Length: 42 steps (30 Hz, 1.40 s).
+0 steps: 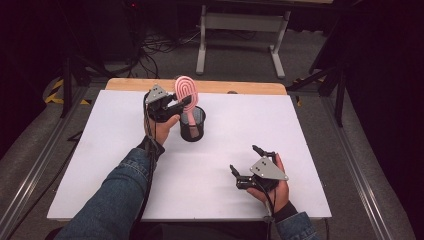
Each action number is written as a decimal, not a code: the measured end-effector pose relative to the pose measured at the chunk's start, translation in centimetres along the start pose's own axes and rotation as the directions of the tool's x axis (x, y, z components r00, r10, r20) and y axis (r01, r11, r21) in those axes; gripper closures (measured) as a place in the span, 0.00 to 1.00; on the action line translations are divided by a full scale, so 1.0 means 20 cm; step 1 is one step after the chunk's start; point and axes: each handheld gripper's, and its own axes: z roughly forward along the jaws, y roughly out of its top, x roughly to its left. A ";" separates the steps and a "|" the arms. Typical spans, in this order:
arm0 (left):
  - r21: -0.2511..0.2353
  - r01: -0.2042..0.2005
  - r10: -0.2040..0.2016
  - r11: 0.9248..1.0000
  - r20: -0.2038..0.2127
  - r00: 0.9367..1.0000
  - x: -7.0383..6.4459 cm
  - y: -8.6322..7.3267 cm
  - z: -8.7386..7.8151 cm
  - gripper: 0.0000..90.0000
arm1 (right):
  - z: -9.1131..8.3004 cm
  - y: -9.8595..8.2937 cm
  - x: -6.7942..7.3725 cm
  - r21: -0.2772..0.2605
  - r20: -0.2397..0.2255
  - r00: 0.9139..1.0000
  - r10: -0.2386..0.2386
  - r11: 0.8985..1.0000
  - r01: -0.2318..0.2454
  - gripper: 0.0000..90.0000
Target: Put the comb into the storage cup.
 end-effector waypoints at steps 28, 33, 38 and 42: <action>0.071 -0.042 0.046 0.997 -0.055 0.997 0.04 -0.04 -0.06 0.58 | 0.01 -0.01 0.00 0.020 0.004 1.000 -0.003 1.000 0.003 0.08; 0.076 -0.046 0.051 0.996 -0.058 0.997 0.04 -0.05 -0.07 0.58 | 0.01 -0.01 0.00 0.022 0.005 1.000 -0.004 1.000 0.003 0.08; 0.090 -0.056 0.062 0.994 -0.061 0.996 0.05 -0.07 -0.09 0.56 | 0.01 -0.01 0.00 0.028 0.005 1.000 -0.006 1.000 0.006 0.08; 0.095 -0.058 0.064 0.994 -0.054 0.997 0.07 -0.07 -0.11 0.57 | 0.01 -0.01 0.01 0.031 0.004 1.000 -0.010 0.999 0.009 0.08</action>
